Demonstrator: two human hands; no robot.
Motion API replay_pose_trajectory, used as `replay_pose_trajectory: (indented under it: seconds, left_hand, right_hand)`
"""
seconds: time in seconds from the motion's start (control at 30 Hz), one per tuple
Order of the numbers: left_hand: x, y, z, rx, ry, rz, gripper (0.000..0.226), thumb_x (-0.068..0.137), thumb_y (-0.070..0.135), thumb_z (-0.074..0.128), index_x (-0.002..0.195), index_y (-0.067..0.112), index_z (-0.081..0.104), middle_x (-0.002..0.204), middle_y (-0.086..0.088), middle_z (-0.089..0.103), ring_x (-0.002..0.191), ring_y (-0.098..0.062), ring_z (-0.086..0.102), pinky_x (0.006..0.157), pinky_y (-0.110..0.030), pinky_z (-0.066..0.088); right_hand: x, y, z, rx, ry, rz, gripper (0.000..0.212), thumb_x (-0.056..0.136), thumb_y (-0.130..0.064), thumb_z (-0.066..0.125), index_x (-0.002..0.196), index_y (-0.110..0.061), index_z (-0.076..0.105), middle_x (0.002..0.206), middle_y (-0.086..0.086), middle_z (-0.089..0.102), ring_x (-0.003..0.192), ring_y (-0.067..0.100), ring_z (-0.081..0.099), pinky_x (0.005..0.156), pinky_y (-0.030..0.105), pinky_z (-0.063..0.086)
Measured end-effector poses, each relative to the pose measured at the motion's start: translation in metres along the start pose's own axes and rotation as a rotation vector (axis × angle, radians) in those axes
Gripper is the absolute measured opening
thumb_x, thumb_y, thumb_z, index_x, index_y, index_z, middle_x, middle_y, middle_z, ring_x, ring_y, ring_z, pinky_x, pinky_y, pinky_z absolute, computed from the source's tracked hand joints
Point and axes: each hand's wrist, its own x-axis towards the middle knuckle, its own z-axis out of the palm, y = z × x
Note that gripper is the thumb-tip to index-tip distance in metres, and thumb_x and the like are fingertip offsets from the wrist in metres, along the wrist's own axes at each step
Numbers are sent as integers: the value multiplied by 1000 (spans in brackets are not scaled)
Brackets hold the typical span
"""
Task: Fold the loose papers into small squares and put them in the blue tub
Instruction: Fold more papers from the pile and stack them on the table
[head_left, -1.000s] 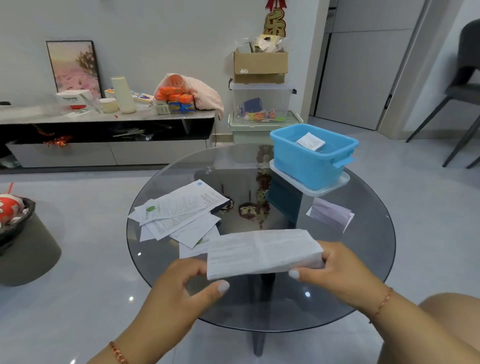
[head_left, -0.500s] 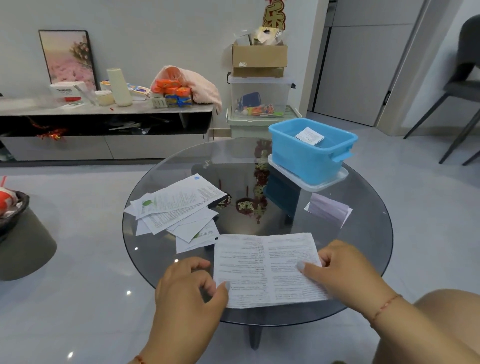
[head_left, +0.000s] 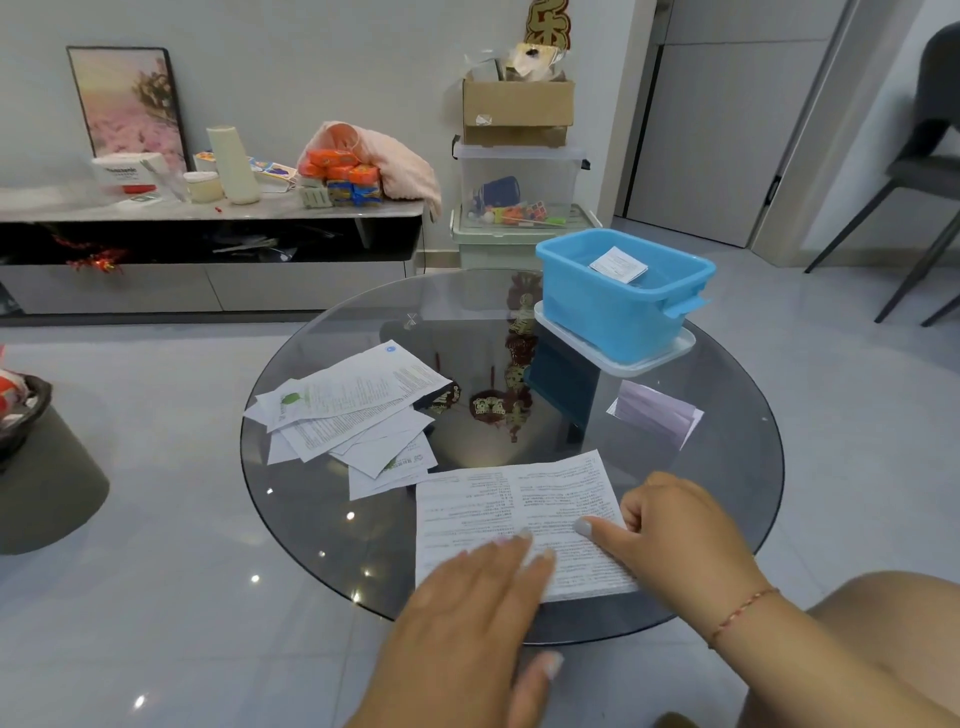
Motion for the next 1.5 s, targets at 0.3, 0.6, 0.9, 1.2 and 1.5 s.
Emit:
replay_pose_trajectory:
  seconds: [0.3, 0.6, 0.9, 1.2, 1.5]
  left_hand:
    - [-9, 4, 21, 212, -128, 54, 70, 84, 68, 29, 125, 14, 46, 120, -7, 66, 109, -26, 63, 98, -39, 31]
    - [-13, -8, 11, 50, 64, 54, 47, 92, 46, 36, 107, 17, 70, 108, -3, 71, 104, -19, 66, 90, -31, 51]
    - [-11, -9, 9, 183, 171, 156, 32, 70, 36, 60, 89, 16, 76, 87, -2, 70, 83, -20, 63, 86, -38, 44]
    - [-4, -9, 3, 131, 133, 126, 28, 67, 31, 61, 87, 17, 74, 85, -1, 65, 80, -20, 53, 86, -32, 41]
    - [-9, -13, -3, 202, 179, 76, 22, 65, 34, 63, 70, 13, 72, 74, -2, 64, 67, -22, 58, 84, -36, 43]
  right_hand:
    - [-8, -13, 6, 65, 305, -416, 15, 80, -37, 65, 70, -27, 59, 72, -14, 52, 70, 6, 47, 61, 20, 42]
    - [-12, -5, 16, 273, -77, -491, 10, 75, -31, 66, 70, -32, 58, 79, -17, 54, 85, -1, 47, 70, 7, 35]
    - [-16, -3, 12, 133, -81, -538, 20, 77, -47, 63, 84, -36, 49, 89, -22, 45, 94, -3, 37, 80, 10, 28]
    - [-20, -16, 15, 75, -148, -337, 24, 80, -47, 60, 88, -32, 44, 89, -18, 39, 93, 8, 34, 80, 24, 26]
    - [-16, -9, 0, 112, -271, -194, 25, 80, -34, 64, 76, -37, 40, 89, -20, 35, 99, 12, 37, 88, 25, 33]
